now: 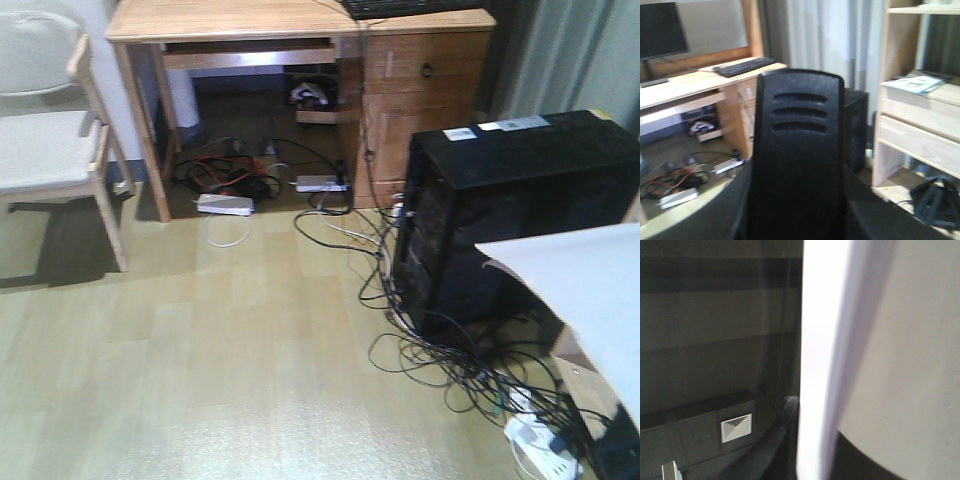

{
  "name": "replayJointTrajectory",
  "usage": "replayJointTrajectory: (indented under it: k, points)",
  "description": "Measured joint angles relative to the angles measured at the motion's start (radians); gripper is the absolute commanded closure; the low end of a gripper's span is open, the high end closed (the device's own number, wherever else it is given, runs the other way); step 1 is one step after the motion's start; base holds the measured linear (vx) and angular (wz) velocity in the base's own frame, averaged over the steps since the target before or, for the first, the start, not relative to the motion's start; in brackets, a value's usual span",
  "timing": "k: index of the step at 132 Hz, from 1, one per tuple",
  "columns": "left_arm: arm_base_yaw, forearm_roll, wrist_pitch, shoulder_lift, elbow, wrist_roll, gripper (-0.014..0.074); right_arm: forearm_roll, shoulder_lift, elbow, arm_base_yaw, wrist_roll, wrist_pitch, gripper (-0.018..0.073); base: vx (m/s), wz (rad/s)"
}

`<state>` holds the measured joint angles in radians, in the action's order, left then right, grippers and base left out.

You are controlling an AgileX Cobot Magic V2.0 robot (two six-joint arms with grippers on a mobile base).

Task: Grab stapler and paper to desk for stapling
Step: 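Drive the base around toward the wooden desk holding both items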

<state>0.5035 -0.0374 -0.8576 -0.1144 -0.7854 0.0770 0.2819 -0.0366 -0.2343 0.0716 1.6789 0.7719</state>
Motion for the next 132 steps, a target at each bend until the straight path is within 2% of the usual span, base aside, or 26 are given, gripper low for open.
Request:
replayJointTrajectory:
  k: [57,132]
  points:
    - [0.0,0.0,0.0,0.0,0.0,0.0,0.0603,0.0,0.0,0.0,0.0,0.0,0.0,0.0565,0.09,0.19]
    - [0.0,0.0,0.0,0.0,0.0,0.0,0.0603,0.0,0.0,0.0,0.0,0.0,0.0,0.0565,0.14,0.04]
